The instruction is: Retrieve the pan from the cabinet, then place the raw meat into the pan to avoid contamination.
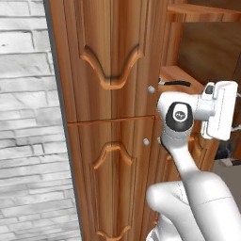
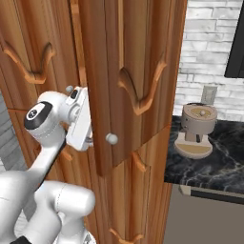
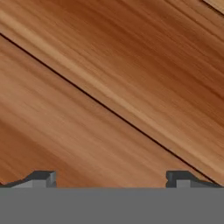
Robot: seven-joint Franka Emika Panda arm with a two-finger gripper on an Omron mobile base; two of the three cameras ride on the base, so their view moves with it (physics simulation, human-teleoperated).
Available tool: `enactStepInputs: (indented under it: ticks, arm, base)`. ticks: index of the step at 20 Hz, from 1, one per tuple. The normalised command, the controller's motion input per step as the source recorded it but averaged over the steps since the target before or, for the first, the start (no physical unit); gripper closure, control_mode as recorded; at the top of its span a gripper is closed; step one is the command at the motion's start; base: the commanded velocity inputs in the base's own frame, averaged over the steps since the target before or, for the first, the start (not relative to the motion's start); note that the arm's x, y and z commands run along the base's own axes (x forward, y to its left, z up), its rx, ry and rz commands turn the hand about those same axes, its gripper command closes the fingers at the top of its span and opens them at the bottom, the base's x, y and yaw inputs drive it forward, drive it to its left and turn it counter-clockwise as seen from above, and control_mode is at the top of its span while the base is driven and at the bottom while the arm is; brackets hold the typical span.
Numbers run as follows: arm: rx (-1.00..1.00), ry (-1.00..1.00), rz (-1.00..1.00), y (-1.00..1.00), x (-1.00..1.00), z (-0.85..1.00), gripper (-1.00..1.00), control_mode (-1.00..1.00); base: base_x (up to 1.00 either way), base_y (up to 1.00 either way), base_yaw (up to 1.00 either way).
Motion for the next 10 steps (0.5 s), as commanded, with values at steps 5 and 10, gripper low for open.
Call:
enactStepInputs:
  ticks: [5, 10]
  arm:
    - [-0.06, 0.04, -0.17, -0.62, -0.04, 0.00, -1.00, -1.00]
    - [-0.01, 0.00, -0.04, -0.53, 0.00, 0.00, -1.00, -1.00]
  base:
    - [0.00, 0.00, 0.00]
    - [0.00, 0.00, 0.00]
